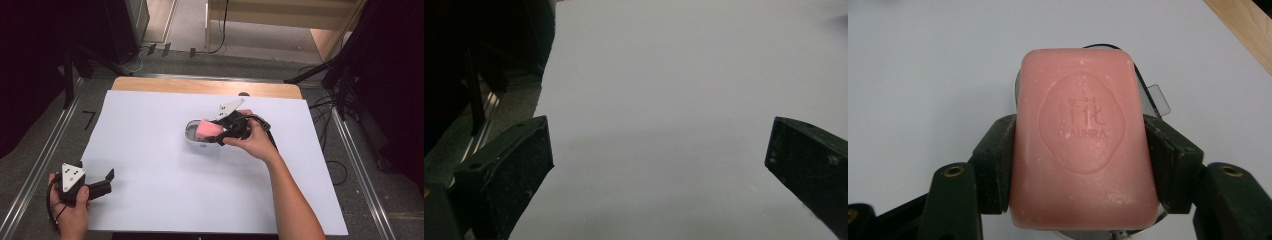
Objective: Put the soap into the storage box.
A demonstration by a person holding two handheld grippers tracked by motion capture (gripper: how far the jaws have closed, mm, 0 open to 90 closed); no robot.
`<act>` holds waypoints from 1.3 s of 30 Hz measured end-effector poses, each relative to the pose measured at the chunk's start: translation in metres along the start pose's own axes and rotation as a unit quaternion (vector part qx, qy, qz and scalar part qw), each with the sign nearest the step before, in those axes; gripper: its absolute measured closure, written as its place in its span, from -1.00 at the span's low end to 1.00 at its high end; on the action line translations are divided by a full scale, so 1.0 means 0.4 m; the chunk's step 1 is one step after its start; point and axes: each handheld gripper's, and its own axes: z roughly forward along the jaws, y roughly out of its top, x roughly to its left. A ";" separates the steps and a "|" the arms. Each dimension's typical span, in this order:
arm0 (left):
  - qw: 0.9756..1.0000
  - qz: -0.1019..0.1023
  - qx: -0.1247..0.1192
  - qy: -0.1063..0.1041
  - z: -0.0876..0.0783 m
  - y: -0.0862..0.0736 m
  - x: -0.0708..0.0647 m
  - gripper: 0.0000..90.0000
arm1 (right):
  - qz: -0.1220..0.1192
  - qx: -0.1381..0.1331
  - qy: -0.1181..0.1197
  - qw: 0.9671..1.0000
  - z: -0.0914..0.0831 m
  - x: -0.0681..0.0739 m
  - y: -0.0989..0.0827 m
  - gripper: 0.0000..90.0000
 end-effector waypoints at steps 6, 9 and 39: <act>1.000 0.000 0.000 -0.002 0.000 0.000 0.001 -1.00 | 0.003 0.005 0.009 1.000 0.013 -0.014 0.005 -0.14; 1.000 -0.001 0.000 -0.002 0.000 0.000 0.001 -1.00 | 0.007 0.008 0.010 1.000 0.023 -0.016 0.005 -0.14; 1.000 -0.001 0.000 -0.004 0.000 0.000 0.001 -1.00 | 0.028 0.007 0.000 1.000 0.027 -0.020 -0.003 -0.25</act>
